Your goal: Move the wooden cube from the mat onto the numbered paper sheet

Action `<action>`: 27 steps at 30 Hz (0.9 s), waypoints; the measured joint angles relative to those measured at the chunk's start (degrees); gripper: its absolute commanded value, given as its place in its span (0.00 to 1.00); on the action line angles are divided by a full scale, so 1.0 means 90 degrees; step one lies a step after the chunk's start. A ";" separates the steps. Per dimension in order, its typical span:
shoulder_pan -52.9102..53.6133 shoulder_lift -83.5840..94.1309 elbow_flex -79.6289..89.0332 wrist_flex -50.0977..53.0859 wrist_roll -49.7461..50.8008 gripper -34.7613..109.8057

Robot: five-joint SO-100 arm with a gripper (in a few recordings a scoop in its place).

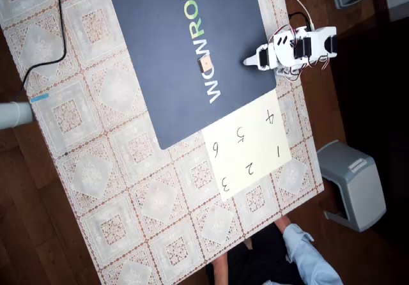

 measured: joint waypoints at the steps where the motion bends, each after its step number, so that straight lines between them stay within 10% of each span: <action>1: 0.0000 0.0000 0.0000 0.0000 0.0000 0.24; 27: 0.0020 0.0000 0.0000 0.0000 0.0000 0.30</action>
